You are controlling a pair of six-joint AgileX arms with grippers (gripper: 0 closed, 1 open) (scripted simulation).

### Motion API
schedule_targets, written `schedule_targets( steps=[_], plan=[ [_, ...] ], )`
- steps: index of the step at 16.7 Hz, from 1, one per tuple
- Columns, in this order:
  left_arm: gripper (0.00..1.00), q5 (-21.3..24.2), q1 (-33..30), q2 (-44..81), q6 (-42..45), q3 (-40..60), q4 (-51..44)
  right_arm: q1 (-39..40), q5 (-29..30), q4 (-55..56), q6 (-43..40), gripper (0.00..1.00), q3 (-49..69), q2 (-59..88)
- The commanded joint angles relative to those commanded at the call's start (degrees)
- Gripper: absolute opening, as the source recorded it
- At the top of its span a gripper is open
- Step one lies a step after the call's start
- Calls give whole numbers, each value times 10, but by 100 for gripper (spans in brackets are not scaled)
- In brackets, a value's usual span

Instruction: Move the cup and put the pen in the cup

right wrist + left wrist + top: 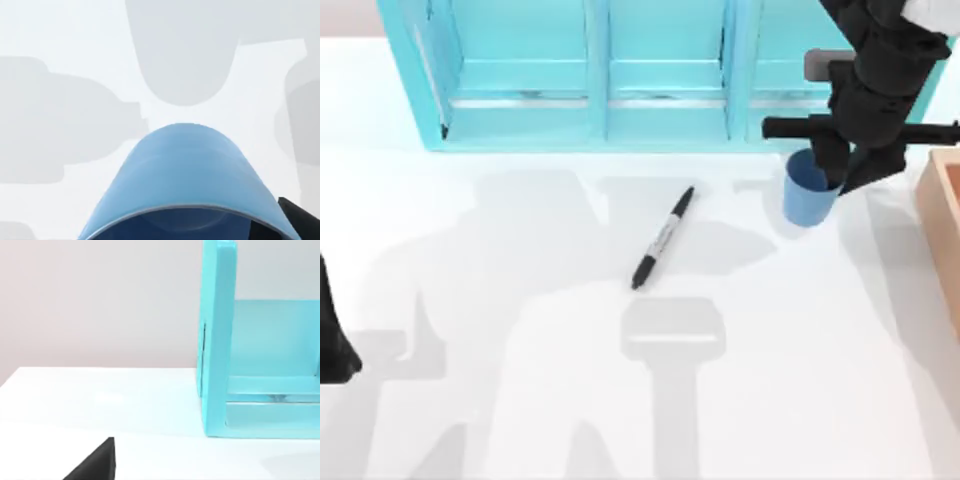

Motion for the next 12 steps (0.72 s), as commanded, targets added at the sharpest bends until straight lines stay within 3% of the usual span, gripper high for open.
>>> schedule_targets(
  steps=[8, 12],
  plan=[
    [100, 0, 0, 0, 0, 0, 0, 10, 2, 64, 6, 0, -43, 18],
    [100, 0, 0, 0, 0, 0, 0, 10, 2, 64, 6, 30, -43, 18]
  ],
)
